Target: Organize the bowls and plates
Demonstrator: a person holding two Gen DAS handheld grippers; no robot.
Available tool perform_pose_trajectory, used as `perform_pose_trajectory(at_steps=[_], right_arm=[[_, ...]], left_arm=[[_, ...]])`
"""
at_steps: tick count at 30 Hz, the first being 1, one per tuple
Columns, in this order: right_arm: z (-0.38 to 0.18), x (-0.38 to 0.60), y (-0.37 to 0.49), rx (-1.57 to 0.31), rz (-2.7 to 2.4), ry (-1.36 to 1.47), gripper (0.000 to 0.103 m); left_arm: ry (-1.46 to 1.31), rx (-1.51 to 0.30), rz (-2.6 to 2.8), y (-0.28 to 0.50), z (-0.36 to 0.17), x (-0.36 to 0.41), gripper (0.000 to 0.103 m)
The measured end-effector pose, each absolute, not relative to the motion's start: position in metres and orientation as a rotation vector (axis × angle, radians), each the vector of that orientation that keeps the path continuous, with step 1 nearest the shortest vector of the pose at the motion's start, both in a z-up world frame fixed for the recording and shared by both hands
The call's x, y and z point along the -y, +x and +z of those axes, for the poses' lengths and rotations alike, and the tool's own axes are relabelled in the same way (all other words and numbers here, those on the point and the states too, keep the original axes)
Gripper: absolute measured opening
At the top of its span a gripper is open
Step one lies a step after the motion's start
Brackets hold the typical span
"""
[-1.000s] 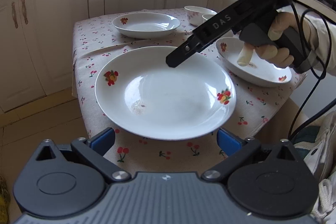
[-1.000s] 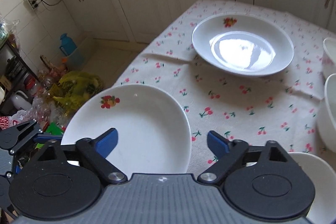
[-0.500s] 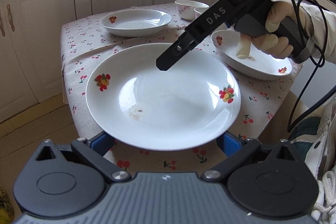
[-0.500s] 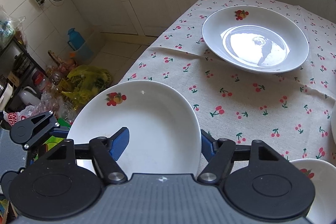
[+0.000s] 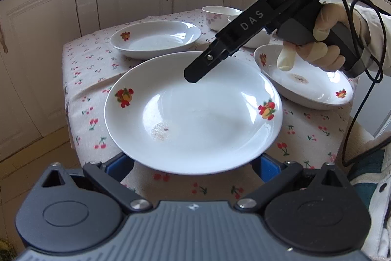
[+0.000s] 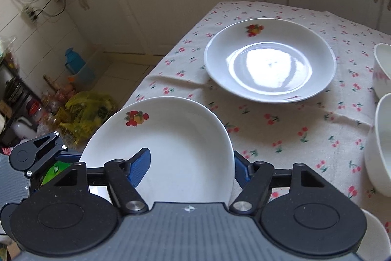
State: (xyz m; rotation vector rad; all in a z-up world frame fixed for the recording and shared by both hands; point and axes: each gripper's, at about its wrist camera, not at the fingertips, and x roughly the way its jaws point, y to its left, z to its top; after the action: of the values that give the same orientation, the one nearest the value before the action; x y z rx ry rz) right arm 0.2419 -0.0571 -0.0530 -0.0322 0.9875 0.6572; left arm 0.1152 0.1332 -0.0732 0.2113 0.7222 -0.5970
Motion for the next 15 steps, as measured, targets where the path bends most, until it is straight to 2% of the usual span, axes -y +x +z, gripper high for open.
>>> perform_pose_trajectory(at_steps=[15], right_arm=[[-0.06, 0.065, 0.255, -0.994, 0.614, -0.012, 0.078]], left_arm=[[0.262, -0.691, -0.602, 0.128, -0.078, -0.127, 0.101]])
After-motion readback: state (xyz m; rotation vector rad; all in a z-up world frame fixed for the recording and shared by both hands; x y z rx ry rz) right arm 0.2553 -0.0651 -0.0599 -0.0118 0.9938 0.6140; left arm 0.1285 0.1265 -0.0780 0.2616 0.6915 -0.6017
